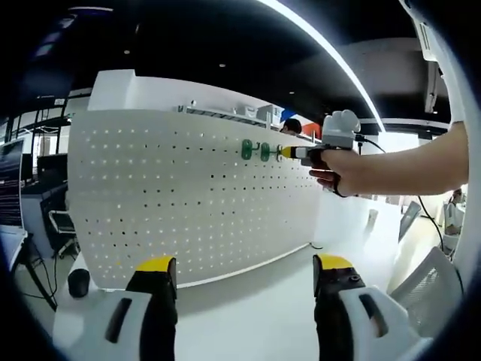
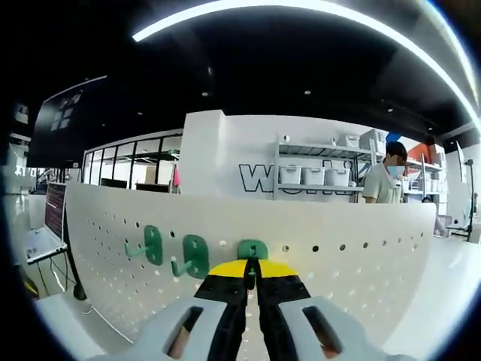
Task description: Insert the hook assembly into the mounting plate slot until the hook locks in place.
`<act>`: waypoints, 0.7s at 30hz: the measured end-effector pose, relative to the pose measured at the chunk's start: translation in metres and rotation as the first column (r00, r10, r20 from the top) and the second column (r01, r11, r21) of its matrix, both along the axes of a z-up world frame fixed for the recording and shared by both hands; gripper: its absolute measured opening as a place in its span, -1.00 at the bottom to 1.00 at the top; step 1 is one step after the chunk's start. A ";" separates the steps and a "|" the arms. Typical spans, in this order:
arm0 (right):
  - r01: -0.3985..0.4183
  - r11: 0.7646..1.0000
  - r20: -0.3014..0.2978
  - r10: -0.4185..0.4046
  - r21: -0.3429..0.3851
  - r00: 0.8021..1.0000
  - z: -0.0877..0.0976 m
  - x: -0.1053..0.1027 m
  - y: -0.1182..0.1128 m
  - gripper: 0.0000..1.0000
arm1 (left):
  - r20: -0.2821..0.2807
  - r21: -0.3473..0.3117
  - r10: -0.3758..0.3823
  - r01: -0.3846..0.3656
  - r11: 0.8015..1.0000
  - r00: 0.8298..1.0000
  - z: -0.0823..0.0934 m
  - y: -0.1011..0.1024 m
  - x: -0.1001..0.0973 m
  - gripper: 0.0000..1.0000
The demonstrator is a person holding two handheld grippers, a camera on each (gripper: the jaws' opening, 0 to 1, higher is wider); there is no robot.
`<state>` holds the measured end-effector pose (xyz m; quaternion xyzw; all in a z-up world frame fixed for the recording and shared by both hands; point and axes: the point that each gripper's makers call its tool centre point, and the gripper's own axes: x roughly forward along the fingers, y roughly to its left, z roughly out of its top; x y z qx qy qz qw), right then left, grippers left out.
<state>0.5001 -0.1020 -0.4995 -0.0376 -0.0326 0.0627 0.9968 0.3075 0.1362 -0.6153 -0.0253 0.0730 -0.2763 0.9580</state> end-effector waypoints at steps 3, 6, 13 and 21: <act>-0.005 1.000 0.000 0.005 0.007 1.000 0.000 -0.002 0.000 -0.96 | 0.001 0.000 0.000 0.000 1.000 1.000 0.001 0.000 0.000 0.52; -0.016 0.993 -0.032 0.020 0.118 0.999 -0.004 -0.005 0.000 -0.72 | 0.001 -0.002 -0.001 0.001 1.000 1.000 0.001 0.001 0.000 0.53; -0.035 0.991 -0.084 0.045 0.126 0.995 -0.019 -0.011 0.003 -0.46 | -0.008 -0.012 0.002 -0.002 1.000 1.000 0.000 0.001 0.000 0.53; -0.042 0.992 -0.089 0.053 0.120 0.995 -0.021 -0.012 0.003 -0.51 | -0.005 -0.013 0.001 -0.001 1.000 1.000 0.001 0.001 -0.001 0.53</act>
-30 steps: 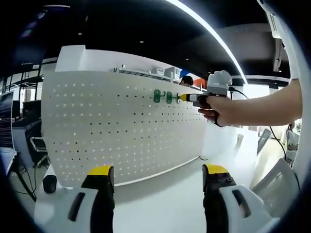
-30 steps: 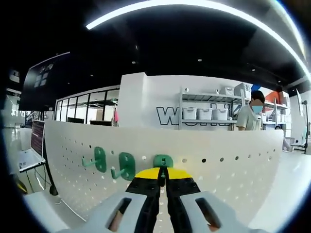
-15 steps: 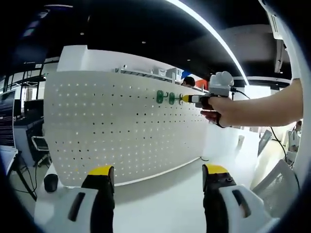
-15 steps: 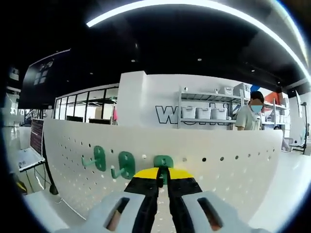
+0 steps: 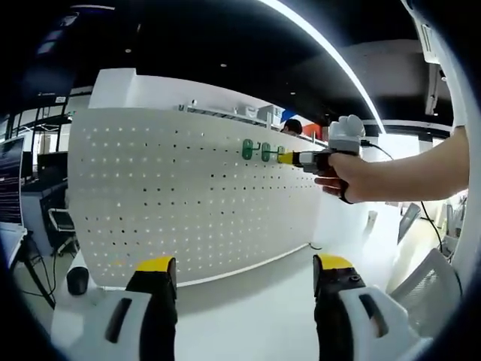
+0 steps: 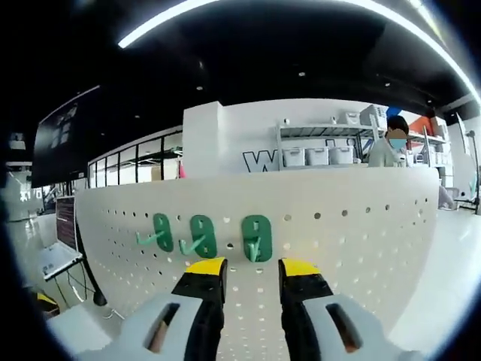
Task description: Insert the hook assembly into the mounting plate slot until the hook locks in place.
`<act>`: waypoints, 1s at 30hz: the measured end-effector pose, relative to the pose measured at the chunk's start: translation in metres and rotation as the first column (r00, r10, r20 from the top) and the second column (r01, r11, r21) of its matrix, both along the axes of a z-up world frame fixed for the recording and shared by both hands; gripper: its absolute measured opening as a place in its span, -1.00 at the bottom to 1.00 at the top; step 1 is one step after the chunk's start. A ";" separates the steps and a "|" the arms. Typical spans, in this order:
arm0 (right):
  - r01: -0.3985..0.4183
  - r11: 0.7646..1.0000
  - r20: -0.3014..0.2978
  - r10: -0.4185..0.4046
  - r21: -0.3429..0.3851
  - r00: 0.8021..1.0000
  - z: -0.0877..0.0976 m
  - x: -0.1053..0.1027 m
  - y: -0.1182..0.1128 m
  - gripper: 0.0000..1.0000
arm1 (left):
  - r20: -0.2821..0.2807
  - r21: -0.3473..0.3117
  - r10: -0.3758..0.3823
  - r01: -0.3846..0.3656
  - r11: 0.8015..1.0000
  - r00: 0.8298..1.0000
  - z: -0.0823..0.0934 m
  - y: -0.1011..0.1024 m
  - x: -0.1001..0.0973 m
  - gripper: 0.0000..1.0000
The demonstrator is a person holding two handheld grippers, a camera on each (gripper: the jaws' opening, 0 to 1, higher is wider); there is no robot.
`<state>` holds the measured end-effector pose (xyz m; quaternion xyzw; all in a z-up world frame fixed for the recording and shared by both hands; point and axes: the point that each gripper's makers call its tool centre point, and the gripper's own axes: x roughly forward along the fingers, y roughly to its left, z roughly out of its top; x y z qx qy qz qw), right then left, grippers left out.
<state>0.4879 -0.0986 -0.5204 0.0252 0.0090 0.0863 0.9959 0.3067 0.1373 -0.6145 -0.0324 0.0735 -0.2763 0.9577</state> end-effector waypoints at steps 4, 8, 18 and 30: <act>-0.010 1.000 0.005 0.010 -0.004 1.000 0.001 -0.001 -0.001 -0.52 | 0.000 0.001 0.001 -0.001 1.000 1.000 0.000 0.000 0.000 0.53; -0.058 0.998 0.012 0.058 0.011 0.998 0.002 -0.002 -0.001 -0.53 | 0.003 -0.002 0.001 -0.001 1.000 1.000 0.001 0.000 0.000 0.53; -0.163 0.986 0.021 0.164 -0.031 0.986 -0.002 -0.017 0.002 -0.48 | 0.006 0.001 -0.015 0.015 1.000 1.000 -0.002 -0.005 0.000 0.54; -0.218 0.975 0.004 0.218 -0.033 0.976 -0.013 -0.031 0.005 -0.43 | 0.009 -0.003 -0.019 0.019 1.000 1.000 0.000 -0.006 -0.002 0.54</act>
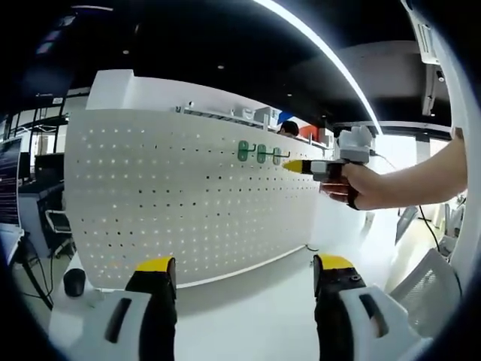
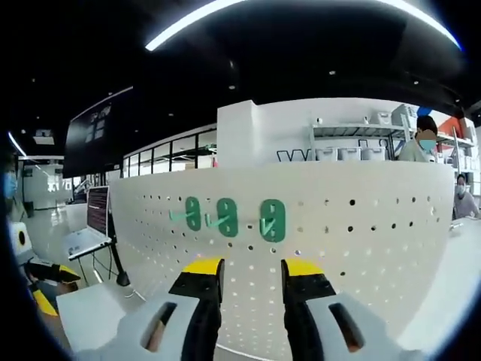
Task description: Insert the hook assembly into the mounting plate slot until the hook locks in place.
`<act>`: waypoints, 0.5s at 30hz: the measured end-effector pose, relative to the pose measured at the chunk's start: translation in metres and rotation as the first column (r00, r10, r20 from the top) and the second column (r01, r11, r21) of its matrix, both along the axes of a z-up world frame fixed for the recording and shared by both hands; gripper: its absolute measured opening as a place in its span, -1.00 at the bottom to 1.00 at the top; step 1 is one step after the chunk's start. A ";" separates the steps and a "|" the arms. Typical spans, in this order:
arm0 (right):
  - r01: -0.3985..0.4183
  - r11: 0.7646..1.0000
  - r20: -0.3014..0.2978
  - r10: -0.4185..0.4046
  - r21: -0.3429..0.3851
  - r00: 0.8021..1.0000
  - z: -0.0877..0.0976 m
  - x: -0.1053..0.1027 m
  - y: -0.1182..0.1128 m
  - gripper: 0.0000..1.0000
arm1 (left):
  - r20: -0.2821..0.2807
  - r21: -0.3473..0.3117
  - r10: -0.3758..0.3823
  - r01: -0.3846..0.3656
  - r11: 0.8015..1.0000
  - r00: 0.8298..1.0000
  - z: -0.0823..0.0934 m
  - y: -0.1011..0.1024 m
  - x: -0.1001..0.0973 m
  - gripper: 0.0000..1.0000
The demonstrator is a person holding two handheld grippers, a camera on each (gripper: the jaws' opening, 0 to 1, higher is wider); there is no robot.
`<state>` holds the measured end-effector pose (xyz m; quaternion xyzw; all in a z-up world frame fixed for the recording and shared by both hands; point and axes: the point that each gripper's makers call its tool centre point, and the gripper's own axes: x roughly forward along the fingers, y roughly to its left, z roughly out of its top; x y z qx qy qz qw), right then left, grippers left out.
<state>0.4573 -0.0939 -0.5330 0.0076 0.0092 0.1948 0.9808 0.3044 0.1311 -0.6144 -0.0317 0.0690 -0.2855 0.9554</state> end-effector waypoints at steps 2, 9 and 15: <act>-0.015 1.000 0.010 0.015 -0.010 1.000 0.001 -0.005 0.000 -0.40 | 0.000 0.000 0.000 0.000 1.000 1.000 0.000 0.000 0.000 0.54; -0.123 0.991 0.027 0.125 -0.058 0.992 -0.006 -0.031 0.009 -0.32 | 0.005 -0.003 -0.001 0.001 1.000 1.000 0.002 0.000 0.000 0.54; -0.165 0.983 0.022 0.167 -0.077 0.986 -0.020 -0.056 0.012 -0.24 | 0.005 -0.002 -0.002 0.002 1.000 1.000 0.001 0.001 0.000 0.54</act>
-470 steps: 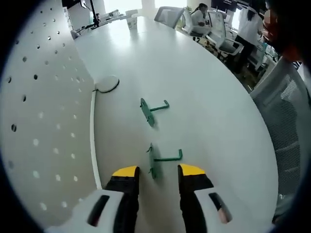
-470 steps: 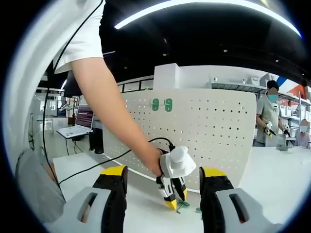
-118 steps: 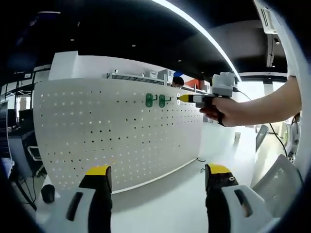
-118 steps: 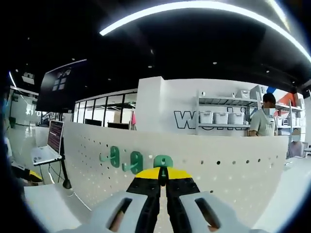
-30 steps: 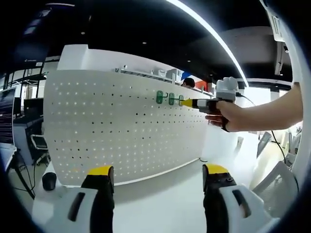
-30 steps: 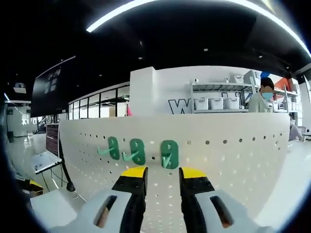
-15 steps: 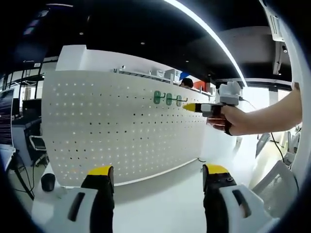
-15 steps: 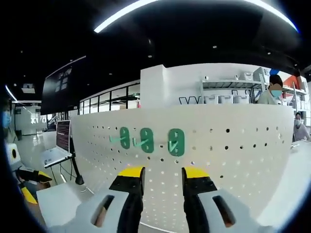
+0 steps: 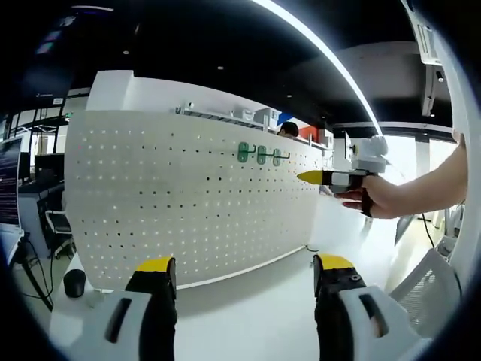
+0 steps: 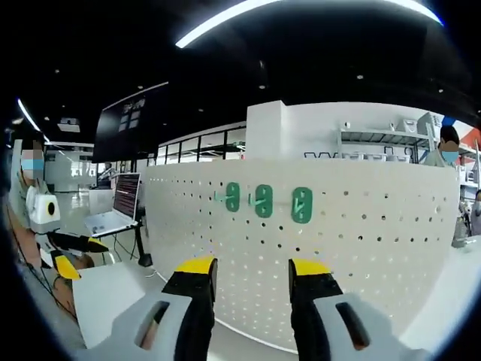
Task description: Insert the hook assembly into the mounting plate slot until the hook locks in place.
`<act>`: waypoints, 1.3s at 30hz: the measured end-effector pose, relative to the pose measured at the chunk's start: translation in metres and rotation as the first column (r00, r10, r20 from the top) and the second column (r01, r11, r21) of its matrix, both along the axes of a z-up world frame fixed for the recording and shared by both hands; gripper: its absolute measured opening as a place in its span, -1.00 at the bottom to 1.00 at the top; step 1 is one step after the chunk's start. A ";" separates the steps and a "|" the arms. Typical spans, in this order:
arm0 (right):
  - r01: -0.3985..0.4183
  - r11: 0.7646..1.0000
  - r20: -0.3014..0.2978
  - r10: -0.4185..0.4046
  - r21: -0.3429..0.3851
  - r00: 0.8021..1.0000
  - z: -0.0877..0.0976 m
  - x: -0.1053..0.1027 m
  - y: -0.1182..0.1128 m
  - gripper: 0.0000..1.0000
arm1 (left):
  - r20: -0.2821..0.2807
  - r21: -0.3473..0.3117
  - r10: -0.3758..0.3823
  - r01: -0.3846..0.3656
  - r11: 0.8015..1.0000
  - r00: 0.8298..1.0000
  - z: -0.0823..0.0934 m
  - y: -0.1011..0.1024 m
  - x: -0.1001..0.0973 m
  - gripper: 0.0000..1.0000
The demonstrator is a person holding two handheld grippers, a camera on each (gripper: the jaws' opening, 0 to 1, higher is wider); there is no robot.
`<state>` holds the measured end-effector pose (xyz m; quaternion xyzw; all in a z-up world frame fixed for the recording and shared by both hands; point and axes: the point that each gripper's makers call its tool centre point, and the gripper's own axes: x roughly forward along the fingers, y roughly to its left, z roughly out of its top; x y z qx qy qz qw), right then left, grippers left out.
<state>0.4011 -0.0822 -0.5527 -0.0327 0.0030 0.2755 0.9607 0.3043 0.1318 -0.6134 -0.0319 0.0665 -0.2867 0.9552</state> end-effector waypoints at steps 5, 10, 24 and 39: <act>-0.005 1.000 -0.010 0.005 0.017 1.000 -0.008 -0.014 -0.003 -0.17 | 0.000 -0.006 0.003 -0.003 1.000 1.000 0.000 0.003 0.001 0.54; -0.010 1.000 -0.020 0.010 0.018 1.000 -0.015 -0.027 -0.006 -0.10 | 0.000 -0.008 0.005 -0.005 1.000 1.000 0.000 0.006 0.003 0.55; -0.021 0.999 -0.038 0.023 0.046 0.999 -0.033 -0.064 -0.013 0.09 | -0.004 -0.012 0.010 -0.010 1.000 1.000 -0.001 0.010 0.004 0.57; -0.003 0.998 -0.068 0.007 0.059 0.998 -0.050 -0.086 -0.014 0.17 | -0.005 -0.021 0.020 -0.020 1.000 1.000 -0.003 0.013 0.001 0.58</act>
